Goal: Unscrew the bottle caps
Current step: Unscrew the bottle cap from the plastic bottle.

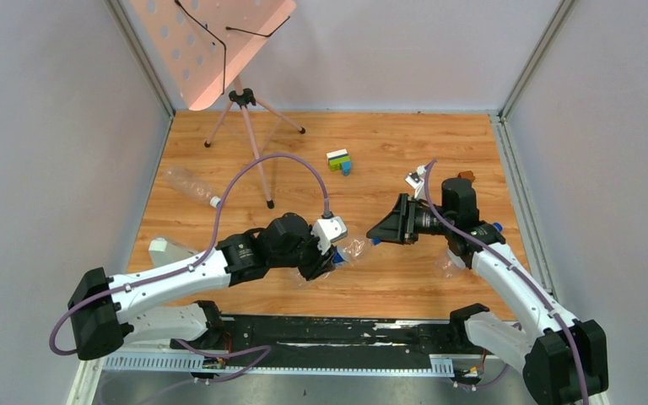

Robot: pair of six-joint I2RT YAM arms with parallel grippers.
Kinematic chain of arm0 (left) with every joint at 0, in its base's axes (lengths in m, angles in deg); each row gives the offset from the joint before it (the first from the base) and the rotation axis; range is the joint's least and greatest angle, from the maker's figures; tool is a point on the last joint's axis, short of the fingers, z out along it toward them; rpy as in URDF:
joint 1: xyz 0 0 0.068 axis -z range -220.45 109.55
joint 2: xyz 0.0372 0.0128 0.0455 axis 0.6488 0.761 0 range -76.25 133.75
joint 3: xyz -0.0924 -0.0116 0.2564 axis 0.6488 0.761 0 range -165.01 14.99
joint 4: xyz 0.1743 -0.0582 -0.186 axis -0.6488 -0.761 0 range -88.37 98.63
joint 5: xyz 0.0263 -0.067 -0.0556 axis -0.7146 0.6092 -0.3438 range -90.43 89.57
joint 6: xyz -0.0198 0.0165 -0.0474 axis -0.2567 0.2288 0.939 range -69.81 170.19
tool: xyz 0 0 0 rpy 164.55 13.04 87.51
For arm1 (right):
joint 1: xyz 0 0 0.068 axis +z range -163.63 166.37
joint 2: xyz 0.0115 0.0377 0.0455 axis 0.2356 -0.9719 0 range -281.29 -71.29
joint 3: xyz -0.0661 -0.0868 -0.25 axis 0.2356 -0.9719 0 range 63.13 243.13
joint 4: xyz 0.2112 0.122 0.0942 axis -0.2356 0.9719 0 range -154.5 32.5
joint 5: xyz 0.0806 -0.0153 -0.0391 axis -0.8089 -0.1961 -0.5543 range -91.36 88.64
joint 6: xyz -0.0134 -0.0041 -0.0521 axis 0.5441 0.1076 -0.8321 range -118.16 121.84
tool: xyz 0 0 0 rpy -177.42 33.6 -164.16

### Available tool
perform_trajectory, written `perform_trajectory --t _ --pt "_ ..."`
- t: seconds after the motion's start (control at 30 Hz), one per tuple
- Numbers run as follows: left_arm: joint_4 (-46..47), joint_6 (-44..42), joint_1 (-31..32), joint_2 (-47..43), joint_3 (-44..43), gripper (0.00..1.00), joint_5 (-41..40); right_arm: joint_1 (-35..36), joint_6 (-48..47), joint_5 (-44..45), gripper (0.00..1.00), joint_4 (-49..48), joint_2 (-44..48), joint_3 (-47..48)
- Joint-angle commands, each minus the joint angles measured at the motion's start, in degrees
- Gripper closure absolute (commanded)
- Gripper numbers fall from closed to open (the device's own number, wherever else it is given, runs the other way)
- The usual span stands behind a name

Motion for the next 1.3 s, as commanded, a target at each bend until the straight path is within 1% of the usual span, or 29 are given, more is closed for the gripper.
perform_trajectory --t 0.0,0.03,0.07,0.13,0.17,0.23,0.27,0.3,0.33,0.37,0.43,0.57,0.63,0.7,0.73,0.9,1.03,1.07,1.1,1.13,1.17,1.2,1.23,1.27 --pt "3.45 -2.77 0.09 -0.58 -2.07 0.73 -3.48 0.54 -2.83 -2.59 0.61 0.26 -0.27 0.85" --pt "3.33 -3.56 0.09 -0.65 -2.06 0.73 -3.93 0.51 -3.05 -2.54 0.76 0.17 -0.54 1.03" --pt "3.25 -4.0 0.04 -0.69 -1.94 0.73 -4.14 0.53 -3.13 -2.39 0.82 0.09 -0.84 1.29" --pt "3.25 -5.1 0.02 -0.68 -1.57 0.74 -4.6 0.5 -3.18 -2.3 0.86 -0.26 -1.37 1.8" --pt "3.26 -6.39 0.0 -0.65 -1.5 0.74 -4.83 0.52 -3.37 -2.48 0.92 -0.35 -1.71 2.12" --pt "3.09 -6.88 0.01 -0.31 -1.43 0.73 -5.83 0.54 -4.08 -2.89 0.98 -0.41 -2.61 2.9" --pt "3.13 -6.57 0.0 -0.13 -1.43 0.61 -6.45 0.52 -4.63 -3.31 1.0 -0.45 -3.19 3.29" --pt "3.54 -6.3 0.04 0.07 -1.39 0.37 -7.11 0.52 -5.21 -3.32 1.0 -0.41 -3.81 3.63" --pt "4.02 -5.87 -0.02 0.08 -1.11 0.26 -8.36 0.54 -5.5 -2.88 1.0 -0.37 -4.55 4.0" --pt "5.36 -5.77 -0.03 0.08 -0.87 0.12 -10.03 0.49 -5.48 -2.19 1.0 -0.33 -5.29 4.34" --pt "8.48 -4.1 -0.07 0.19 -0.11 0.02 -11.16 0.52 -4.79 -1.73 1.0 -1.15 -7.12 4.89" --pt "13.42 -3.05 -0.13 2.45 -0.01 0.0 -11.59 0.49 -3.54 -1.43 1.0 -2.53 -10.0 6.29" --pt "13.88 -3.38 -0.37 4.31 -0.7 0.02 -11.12 0.52 -3.2 -0.76 1.0 -3.17 -9.84 6.47" --pt "14.75 -3.08 -1.23 5.9 -0.88 0.04 -8.63 0.54 -3.18 -0.78 1.0 -3.55 -9.41 6.47" --pt "15.25 -2.48 -2.02 6.33 -0.89 0.06 -5.88 0.54 -3.18 -0.69 1.0 -3.69 -9.23 6.39" --pt "16.96 0.64 -4.99 5.43 1.56 0.18 0.68 0.48 -3.65 -0.74 1.0 -4.25 -8.01 5.5" --pt "18.56 1.6 -7.4 3.62 3.57 0.36 7.04 0.47 -4.11 -2.23 1.0 -4.89 -7.78 5.13" --pt "18.01 1.48 -7.52 3.65 3.45 0.45 7.59 0.53 -4.15 -2.76 1.0 -4.92 -7.74 5.15" --pt "17.53 1.04 -7.54 3.8 3.34 0.5 8.09 0.54 -4.07 -3.12 1.0 -5.12 -7.68 5.15" --pt "16.98 0.85 -7.56 4.2 2.86 0.58 8.11 0.52 -4.06 -3.19 1.0 -5.31 -7.46 5.15" --pt "15.84 0.42 -7.56 4.38 2.61 0.61 7.49 0.49 -3.99 -2.88 0.98 -5.29 -7.27 5.15" --pt "14.23 0.18 -7.56 4.82 2.02 0.68 6.89 0.51 -3.83 -2.29 0.94 -5.18 -6.94 5.15" --pt "13.06 -0.41 -7.56 5.0 1.66 0.72 5.87 0.45 -3.61 -1.49 0.85 -4.86 -6.69 5.23" --pt "12.15 -0.93 -7.6 5.27 1.03 0.78 5.38 0.4 -3.43 -0.43 0.74 -4.35 -6.31 5.35"
